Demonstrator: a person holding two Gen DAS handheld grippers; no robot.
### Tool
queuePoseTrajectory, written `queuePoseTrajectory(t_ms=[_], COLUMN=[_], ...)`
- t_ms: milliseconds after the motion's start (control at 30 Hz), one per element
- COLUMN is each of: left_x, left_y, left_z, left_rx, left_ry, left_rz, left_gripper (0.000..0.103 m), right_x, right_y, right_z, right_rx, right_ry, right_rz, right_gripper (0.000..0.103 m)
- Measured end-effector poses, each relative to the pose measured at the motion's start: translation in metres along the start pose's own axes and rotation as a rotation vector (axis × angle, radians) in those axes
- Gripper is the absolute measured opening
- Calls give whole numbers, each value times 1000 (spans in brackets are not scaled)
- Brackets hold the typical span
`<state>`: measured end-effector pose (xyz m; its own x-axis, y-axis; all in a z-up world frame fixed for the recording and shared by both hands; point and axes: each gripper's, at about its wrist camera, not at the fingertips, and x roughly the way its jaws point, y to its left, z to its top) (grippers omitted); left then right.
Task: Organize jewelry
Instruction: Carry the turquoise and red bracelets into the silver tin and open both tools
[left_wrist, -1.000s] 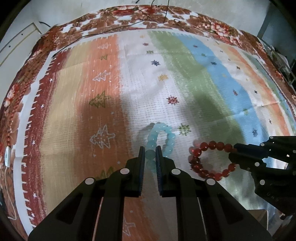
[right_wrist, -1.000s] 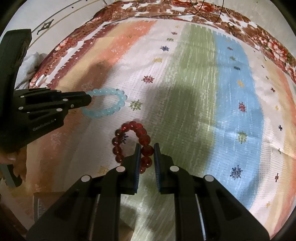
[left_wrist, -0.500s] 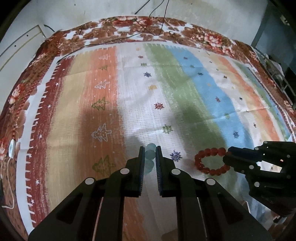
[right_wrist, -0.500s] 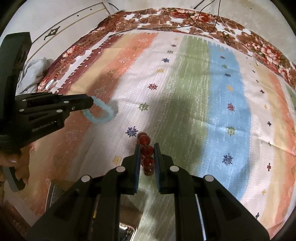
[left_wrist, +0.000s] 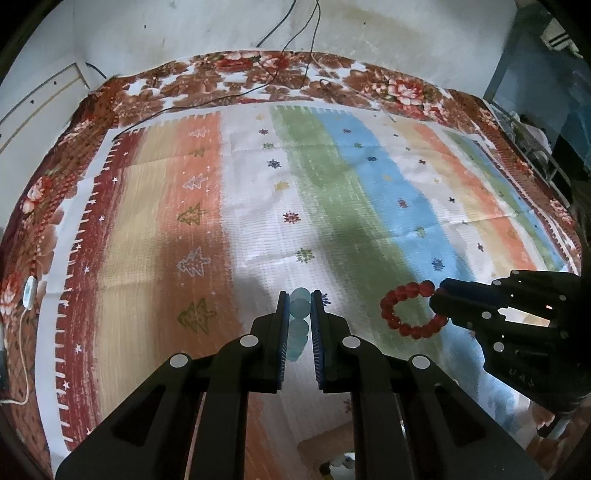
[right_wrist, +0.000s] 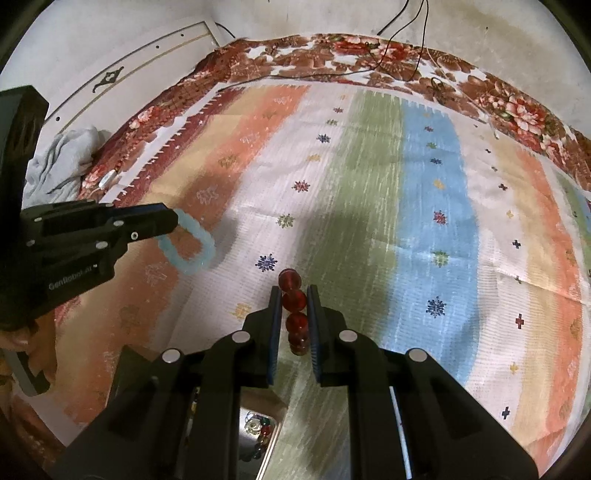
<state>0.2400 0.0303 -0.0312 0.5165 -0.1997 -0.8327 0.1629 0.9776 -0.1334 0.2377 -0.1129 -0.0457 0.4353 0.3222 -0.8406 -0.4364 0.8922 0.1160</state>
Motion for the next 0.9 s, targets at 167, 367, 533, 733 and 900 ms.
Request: queuePoseTrajectory(t_ms=[167,367,533,733,900], left_x=[-13,-33,-50,-67,-81], left_y=[-5,-15,-24,-32,-35], left_z=[-7,-18,-26,-39,-49], left_rx=[-3,6,18,29,29], left_ry=[-21,-53,-81,-105,-126], left_rz=[-20,-45,-68,-95,-115], left_gripper=[11,11,11,11,11], right_x=[-14,-32,-48,-68,-85], right_y=[5,12,20,31,39], right_z=[-5,-13,-20,-31,-45], right_rx=[-7,-11,-29,-42,-51], right_ry=[-25,-53,-82,-110,-129], right_rz=[3,17,18,46,67], right_gripper=[15,15,15,15,15])
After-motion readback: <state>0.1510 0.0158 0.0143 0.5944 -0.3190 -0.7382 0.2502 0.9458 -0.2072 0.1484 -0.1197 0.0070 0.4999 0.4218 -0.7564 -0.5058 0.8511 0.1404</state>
